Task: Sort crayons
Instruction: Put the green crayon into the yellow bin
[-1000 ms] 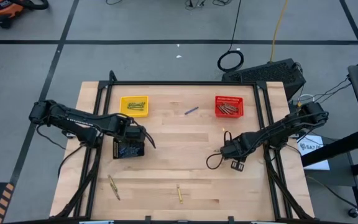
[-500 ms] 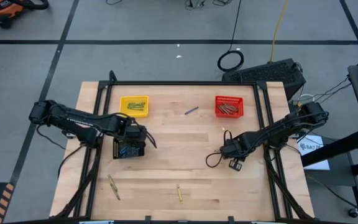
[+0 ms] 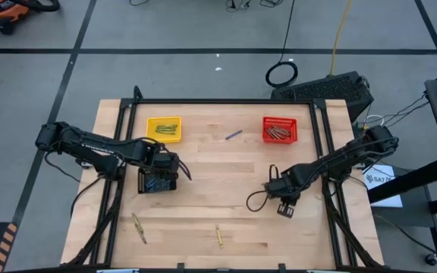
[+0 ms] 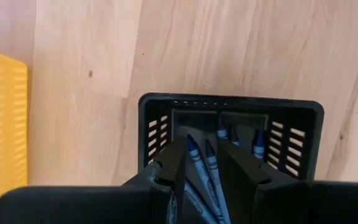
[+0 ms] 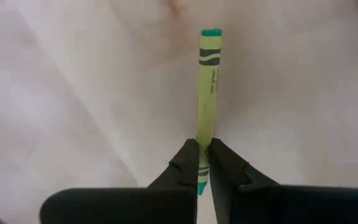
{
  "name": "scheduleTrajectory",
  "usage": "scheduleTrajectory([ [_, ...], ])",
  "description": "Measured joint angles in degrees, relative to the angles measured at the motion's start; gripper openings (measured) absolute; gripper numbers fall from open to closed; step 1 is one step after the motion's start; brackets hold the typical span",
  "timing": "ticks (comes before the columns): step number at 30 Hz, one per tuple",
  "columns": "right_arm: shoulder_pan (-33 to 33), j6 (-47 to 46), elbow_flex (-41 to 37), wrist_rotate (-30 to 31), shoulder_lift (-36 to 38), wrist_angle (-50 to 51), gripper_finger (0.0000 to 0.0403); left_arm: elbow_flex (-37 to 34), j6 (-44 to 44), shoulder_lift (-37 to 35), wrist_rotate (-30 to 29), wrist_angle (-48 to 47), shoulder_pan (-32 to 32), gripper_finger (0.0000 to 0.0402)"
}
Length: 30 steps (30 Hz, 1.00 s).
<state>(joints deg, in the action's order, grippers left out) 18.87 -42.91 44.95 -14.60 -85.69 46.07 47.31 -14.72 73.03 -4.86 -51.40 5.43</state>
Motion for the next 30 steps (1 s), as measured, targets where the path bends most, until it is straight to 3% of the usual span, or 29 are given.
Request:
scheduleTrajectory([
  [11, 2.1, -1.3, 0.7, 0.0, 0.0, -13.1, 0.0, 0.0, 0.1, 0.0, 0.0, 9.1, 0.0, 0.0086],
  [22, 0.7, 8.5, 0.7, 22.1, 0.2, -34.0, 0.0, 0.0, 3.5, 0.0, 0.1, 25.6, 0.1, 0.0086],
  [25, -0.4, 12.2, 0.7, 25.2, 0.2, -41.1, 0.0, 0.0, 4.1, 0.0, 0.5, 31.1, 0.1, 0.0086],
  [30, -2.5, 18.3, 0.7, 25.3, 0.2, -50.7, 0.0, 0.0, 4.8, 0.0, 2.3, 36.5, 0.1, 0.0086],
])
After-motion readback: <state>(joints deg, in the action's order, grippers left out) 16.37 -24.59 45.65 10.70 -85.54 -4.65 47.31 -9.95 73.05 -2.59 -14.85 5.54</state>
